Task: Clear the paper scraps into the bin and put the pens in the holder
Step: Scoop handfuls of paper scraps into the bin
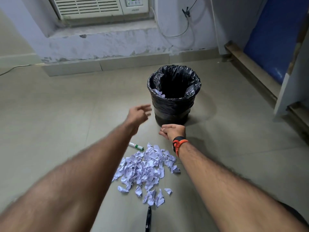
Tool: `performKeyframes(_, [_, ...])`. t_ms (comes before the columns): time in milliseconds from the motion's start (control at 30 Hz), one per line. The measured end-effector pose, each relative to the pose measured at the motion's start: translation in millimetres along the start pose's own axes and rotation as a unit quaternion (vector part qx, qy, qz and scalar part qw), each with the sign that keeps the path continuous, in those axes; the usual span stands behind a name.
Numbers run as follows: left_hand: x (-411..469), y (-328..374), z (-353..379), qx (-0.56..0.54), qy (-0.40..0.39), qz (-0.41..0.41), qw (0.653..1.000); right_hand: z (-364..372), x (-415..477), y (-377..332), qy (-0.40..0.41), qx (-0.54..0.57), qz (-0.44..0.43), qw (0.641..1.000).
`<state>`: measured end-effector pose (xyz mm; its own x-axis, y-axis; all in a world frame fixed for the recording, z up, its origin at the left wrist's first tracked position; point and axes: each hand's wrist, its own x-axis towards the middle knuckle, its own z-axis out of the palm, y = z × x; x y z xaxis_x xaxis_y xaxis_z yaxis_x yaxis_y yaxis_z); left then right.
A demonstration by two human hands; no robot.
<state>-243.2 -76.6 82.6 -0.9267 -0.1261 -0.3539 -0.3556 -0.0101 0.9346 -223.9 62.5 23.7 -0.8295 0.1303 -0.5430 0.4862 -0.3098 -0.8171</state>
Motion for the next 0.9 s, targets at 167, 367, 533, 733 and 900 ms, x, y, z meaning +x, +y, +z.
performKeyframes(167, [-33, -90, -28, 0.051, 0.023, -0.093, 0.994, -6, 4, 21, 0.009, -0.134, 0.01, 0.991])
performKeyframes(367, [-84, -181, -60, 0.212, 0.056, -0.119, 0.968, -23, 4, 67, -0.124, -0.655, -0.019, 0.745])
performKeyframes(533, [-106, -211, -86, 0.423, 0.095, -0.095, 0.896, -20, 7, 91, -0.204, -0.771, -0.069, 0.599])
performKeyframes(733, [-96, -211, -68, 0.466, 0.043, -0.096, 0.879, -26, 8, 120, -0.214, -0.805, -0.106, 0.544])
performKeyframes(900, [-92, -226, -60, 0.498, 0.035, -0.063, 0.864, -32, 5, 119, -0.178, -0.784, -0.164, 0.571])
